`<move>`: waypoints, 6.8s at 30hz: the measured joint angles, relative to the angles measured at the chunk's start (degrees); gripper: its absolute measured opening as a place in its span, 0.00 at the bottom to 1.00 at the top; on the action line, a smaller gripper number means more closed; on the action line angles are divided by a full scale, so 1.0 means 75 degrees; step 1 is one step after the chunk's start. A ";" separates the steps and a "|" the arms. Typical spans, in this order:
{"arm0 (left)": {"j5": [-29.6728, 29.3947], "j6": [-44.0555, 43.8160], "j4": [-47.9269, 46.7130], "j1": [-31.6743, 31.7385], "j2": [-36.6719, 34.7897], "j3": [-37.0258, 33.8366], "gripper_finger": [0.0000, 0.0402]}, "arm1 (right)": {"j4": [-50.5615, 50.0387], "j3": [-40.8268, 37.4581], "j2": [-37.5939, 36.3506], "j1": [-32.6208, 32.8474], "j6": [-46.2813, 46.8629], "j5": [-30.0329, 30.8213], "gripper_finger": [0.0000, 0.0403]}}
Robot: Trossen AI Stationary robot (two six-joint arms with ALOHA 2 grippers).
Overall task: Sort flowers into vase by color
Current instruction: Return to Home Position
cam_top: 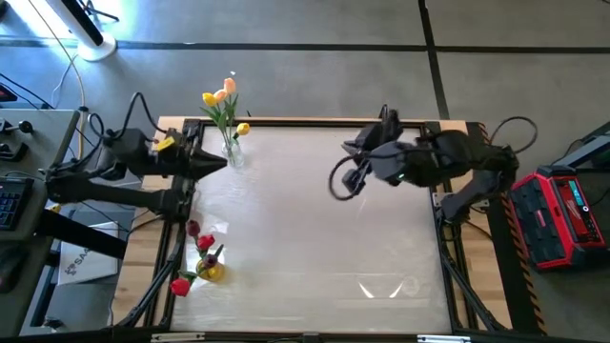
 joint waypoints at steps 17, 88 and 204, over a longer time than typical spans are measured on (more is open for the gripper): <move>-0.1452 0.0137 -0.0128 0.0413 -0.0183 -0.0108 0.01 | 0.7810 -0.6930 -0.4015 -0.0074 -0.1550 -0.2056 0.04; -0.1449 0.0058 0.1702 0.0522 -0.2670 -0.4057 0.00 | 1.0398 -1.1397 -0.7264 -0.1469 -0.4196 -0.3016 0.00; 0.0227 0.0277 0.3023 0.0072 -0.4493 -0.7079 0.00 | 1.0143 -1.6954 -1.2677 -0.1970 -0.1334 -0.5075 0.00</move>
